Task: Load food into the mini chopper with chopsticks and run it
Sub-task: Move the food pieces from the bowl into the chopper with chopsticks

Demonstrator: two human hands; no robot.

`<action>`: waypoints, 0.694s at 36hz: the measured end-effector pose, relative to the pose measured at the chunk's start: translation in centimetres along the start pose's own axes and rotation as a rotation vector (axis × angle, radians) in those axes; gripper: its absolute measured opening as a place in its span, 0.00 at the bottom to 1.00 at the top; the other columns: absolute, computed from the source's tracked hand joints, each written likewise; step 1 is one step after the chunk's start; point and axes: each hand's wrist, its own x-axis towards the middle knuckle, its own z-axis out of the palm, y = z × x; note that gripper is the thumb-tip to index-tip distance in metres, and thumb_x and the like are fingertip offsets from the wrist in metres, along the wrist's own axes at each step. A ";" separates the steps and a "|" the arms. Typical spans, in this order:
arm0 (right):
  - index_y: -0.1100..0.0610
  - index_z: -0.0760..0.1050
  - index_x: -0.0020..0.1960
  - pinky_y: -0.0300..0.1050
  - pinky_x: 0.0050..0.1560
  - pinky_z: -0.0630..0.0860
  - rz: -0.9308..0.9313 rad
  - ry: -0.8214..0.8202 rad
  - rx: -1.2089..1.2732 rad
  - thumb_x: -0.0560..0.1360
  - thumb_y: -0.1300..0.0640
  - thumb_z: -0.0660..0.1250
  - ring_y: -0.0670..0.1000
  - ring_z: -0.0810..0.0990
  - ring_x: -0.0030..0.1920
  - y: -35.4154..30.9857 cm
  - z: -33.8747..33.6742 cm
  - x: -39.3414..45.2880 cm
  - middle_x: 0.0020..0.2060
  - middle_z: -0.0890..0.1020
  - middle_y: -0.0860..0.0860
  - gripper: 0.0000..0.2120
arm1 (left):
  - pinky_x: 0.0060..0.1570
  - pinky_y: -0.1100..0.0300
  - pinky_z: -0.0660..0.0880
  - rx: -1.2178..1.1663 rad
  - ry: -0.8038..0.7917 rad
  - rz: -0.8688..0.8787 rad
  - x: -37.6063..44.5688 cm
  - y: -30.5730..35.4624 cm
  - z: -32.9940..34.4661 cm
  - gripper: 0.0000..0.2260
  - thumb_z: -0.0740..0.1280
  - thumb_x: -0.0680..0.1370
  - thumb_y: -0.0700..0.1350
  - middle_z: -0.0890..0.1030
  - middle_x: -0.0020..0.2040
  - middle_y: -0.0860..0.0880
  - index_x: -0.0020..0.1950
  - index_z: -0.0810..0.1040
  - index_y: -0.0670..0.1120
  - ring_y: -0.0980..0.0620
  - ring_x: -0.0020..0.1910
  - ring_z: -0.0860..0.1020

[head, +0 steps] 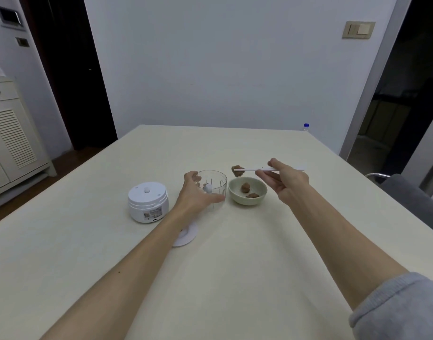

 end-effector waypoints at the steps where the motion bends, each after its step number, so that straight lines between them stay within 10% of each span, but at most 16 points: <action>1: 0.68 0.79 0.51 0.48 0.39 0.85 0.002 -0.022 0.001 0.73 0.67 0.73 0.60 0.87 0.33 -0.1 0.5 -0.2 0.32 0.85 0.64 0.08 | 0.59 0.60 0.66 -0.001 -0.003 0.001 0.0 0.0 0.0 0.46 0.81 0.66 0.45 0.67 0.66 0.55 0.76 0.56 0.49 0.55 0.68 0.67; 17: 0.59 0.83 0.41 0.51 0.41 0.85 -0.657 -0.150 -0.798 0.75 0.55 0.72 0.53 0.86 0.29 3.5 7.2 -1.7 0.35 0.86 0.57 0.08 | 0.59 0.61 0.67 0.057 -0.018 0.035 -0.1 -0.4 -0.4 0.47 0.82 0.65 0.45 0.68 0.69 0.51 0.75 0.56 0.49 0.53 0.66 0.69; 25: 0.54 0.83 0.38 0.55 0.46 0.83 -0.697 -0.237 -0.990 0.75 0.54 0.71 0.51 0.85 0.29 4.1 6.7 -2.1 0.31 0.86 0.55 0.09 | 0.56 0.62 0.66 0.093 -0.011 0.038 -0.2 -0.3 -0.4 0.48 0.82 0.65 0.47 0.68 0.69 0.50 0.75 0.56 0.49 0.53 0.64 0.70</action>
